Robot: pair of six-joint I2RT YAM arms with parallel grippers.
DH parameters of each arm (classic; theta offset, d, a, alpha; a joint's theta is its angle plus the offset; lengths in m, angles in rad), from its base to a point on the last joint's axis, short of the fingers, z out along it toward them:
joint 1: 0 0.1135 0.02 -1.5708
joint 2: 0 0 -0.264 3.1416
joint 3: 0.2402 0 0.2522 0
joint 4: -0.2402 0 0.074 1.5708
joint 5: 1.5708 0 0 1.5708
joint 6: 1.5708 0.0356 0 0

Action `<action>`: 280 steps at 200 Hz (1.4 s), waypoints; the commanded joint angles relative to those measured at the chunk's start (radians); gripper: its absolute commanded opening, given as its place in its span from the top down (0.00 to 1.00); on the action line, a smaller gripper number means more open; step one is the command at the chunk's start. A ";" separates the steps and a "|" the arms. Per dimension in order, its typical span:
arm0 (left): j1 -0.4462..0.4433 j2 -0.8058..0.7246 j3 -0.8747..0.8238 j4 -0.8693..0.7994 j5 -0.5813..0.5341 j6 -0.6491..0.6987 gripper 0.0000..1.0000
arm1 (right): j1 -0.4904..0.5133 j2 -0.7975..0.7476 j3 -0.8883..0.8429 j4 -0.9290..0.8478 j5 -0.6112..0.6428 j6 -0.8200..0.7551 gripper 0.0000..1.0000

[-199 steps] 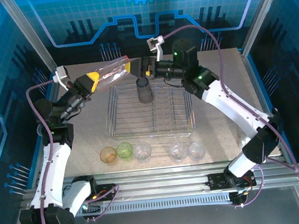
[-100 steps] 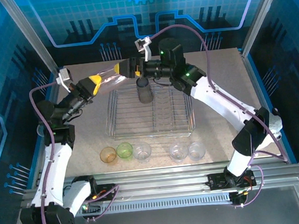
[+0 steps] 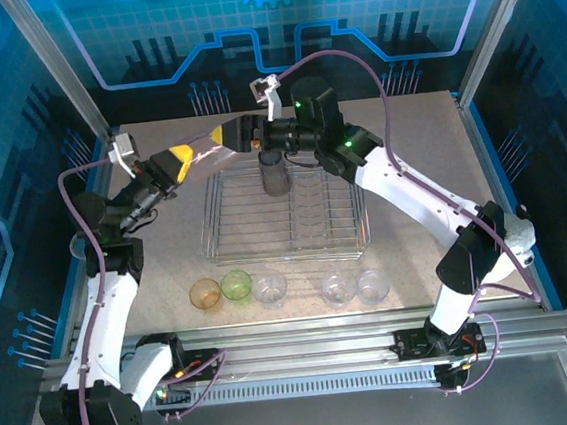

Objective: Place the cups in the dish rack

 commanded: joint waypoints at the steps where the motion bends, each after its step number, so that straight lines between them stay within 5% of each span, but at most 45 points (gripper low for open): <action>1: -0.004 0.004 -0.018 -0.049 0.032 0.079 0.91 | 0.020 -0.008 0.037 -0.024 0.075 -0.066 0.38; 15: -0.004 0.003 -0.012 -0.134 0.036 0.133 0.63 | 0.017 -0.001 0.072 -0.088 0.108 -0.120 0.42; 30: -0.004 -0.004 0.001 -0.256 0.032 0.212 0.09 | 0.015 0.003 0.112 -0.158 0.145 -0.182 0.44; 36: -0.003 -0.008 0.008 -0.312 0.027 0.248 0.01 | 0.013 0.005 0.131 -0.186 0.166 -0.207 0.44; 75: -0.001 -0.037 0.074 -0.663 -0.096 0.512 0.01 | 0.013 0.040 0.248 -0.358 0.277 -0.342 0.52; 123: -0.003 0.052 -0.032 -0.394 -0.093 0.325 0.01 | 0.025 0.142 0.204 -0.239 0.176 -0.233 0.69; 208: 0.000 -0.125 0.024 -0.875 -0.325 0.714 0.01 | 0.095 0.326 0.465 -0.540 0.477 -0.543 0.70; 280: -0.001 -0.176 0.037 -1.025 -0.420 0.851 0.01 | 0.142 0.555 0.671 -0.600 0.634 -0.731 0.70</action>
